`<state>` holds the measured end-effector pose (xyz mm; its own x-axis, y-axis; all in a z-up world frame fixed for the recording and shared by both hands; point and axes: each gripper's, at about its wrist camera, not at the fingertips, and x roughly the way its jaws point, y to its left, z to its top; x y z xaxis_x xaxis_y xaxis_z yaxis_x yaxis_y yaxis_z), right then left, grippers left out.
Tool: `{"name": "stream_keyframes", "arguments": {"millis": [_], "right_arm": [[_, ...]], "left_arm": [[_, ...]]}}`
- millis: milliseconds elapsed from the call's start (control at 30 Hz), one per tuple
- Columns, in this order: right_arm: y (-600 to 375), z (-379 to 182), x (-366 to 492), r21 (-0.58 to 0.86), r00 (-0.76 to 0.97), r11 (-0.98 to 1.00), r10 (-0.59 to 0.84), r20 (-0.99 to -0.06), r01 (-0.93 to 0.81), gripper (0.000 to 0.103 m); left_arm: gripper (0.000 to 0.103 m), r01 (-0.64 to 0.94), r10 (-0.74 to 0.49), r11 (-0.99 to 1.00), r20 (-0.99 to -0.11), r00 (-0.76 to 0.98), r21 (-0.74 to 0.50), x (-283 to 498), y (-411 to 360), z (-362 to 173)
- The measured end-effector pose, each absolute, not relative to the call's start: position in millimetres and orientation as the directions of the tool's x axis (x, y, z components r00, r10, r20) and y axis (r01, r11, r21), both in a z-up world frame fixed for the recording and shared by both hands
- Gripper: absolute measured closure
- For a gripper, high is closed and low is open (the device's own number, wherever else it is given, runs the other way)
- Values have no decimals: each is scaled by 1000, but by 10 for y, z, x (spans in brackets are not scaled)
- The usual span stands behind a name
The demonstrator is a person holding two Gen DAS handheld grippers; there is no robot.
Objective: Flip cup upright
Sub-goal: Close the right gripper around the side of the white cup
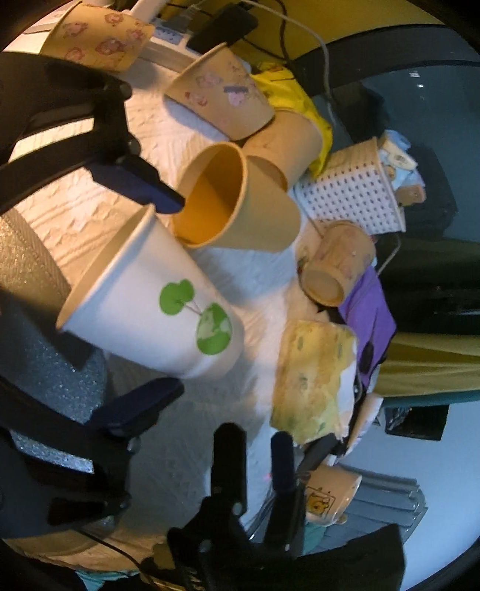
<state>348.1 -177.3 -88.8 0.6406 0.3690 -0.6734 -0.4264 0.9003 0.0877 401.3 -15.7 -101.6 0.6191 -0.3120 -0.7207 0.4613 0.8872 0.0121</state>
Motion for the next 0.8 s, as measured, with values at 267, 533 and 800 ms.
{"name": "stream_keyframes", "arguments": {"millis": [267, 533, 800], "right_arm": [[-1764, -847, 3404, 91, 640, 900, 371, -673, -426, 29], [-1802, -697, 3161, 80, 660, 901, 370, -654, -426, 29], [-1820, -575, 2748, 73, 674, 899, 376, -636, -433, 29]], "left_arm": [[21, 479, -328, 878, -719, 612, 8, 3880, -191, -949], [22, 482, -364, 875, -706, 608, -36, 3502, -276, -786], [22, 480, -390, 875, -687, 613, -68, 2868, -304, -614]]}}
